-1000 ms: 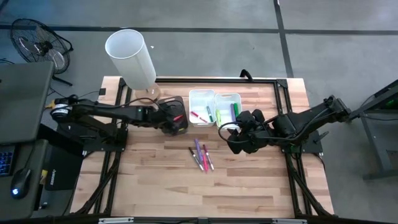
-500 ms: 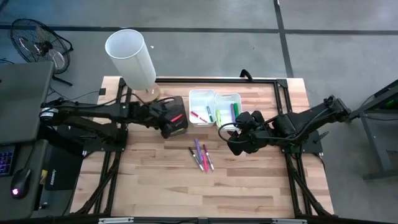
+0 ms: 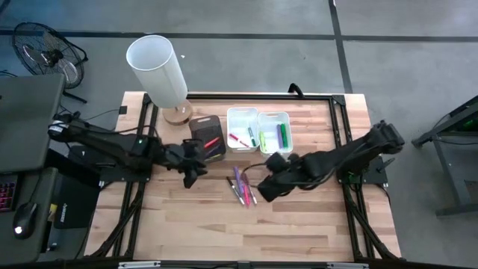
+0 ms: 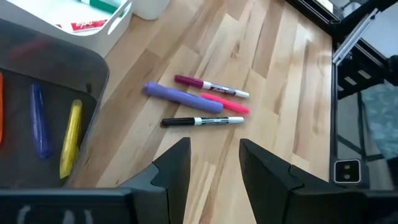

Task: Pick & Place Markers
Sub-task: Put the dark pink marker pen into the left white bin

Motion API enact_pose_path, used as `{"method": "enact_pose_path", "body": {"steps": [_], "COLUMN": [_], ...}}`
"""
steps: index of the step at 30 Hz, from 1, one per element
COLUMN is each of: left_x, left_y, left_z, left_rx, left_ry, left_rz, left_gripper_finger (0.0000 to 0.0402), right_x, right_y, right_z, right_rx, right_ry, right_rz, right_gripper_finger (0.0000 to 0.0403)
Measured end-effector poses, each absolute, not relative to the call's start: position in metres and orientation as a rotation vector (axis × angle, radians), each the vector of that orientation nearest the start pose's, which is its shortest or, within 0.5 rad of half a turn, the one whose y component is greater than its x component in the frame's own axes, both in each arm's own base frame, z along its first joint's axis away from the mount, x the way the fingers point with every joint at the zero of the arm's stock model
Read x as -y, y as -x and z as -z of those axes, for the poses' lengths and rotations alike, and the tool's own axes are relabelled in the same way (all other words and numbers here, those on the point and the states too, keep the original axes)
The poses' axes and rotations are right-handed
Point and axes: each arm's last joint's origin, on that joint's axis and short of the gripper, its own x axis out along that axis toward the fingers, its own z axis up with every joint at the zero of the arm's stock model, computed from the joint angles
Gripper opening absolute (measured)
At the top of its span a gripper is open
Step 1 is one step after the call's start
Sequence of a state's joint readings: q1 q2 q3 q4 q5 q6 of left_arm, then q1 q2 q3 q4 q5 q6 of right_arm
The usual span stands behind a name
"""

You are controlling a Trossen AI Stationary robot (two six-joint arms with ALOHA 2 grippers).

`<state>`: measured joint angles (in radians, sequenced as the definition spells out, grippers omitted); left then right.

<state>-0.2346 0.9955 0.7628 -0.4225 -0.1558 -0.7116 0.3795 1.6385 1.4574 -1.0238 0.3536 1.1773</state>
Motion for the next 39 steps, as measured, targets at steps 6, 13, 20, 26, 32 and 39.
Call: {"method": "enact_pose_path", "body": {"steps": [6, 13, 20, 26, 32, 39], "left_x": [0.058, 0.069, 0.072, 0.072, 0.072, 0.072], "left_y": [-0.196, -0.193, -0.191, -0.192, -0.192, -0.192], "left_z": [-0.269, -0.269, -0.269, -0.269, -0.269, -0.269], "left_rx": [-0.616, -0.619, -0.614, -0.614, -0.615, -0.616], "left_ry": [0.512, 0.494, 0.486, 0.474, 0.46, 0.461], "left_rz": [-0.165, -0.132, -0.13, -0.128, -0.124, -0.122], "left_gripper_finger": [0.0136, 0.0136, 0.0136, 0.0136, 0.0136, 0.0136], "right_x": [-0.117, -0.109, -0.09, -0.075, -0.062, -0.06], "right_y": [-0.337, -0.364, -0.375, -0.386, -0.394, -0.397], "right_z": [-0.257, -0.219, -0.204, -0.193, -0.179, -0.159], "right_rx": [-1.036, -1.124, -1.15, -1.157, -1.163, -1.21], "right_ry": [-0.692, -0.736, -0.756, -0.763, -0.76, -0.756], "right_rz": [0.556, 0.531, 0.563, 0.544, 0.573, 0.604], "right_gripper_finger": [0.0183, 0.0183, 0.0183, 0.0183, 0.0183, 0.0183]}}
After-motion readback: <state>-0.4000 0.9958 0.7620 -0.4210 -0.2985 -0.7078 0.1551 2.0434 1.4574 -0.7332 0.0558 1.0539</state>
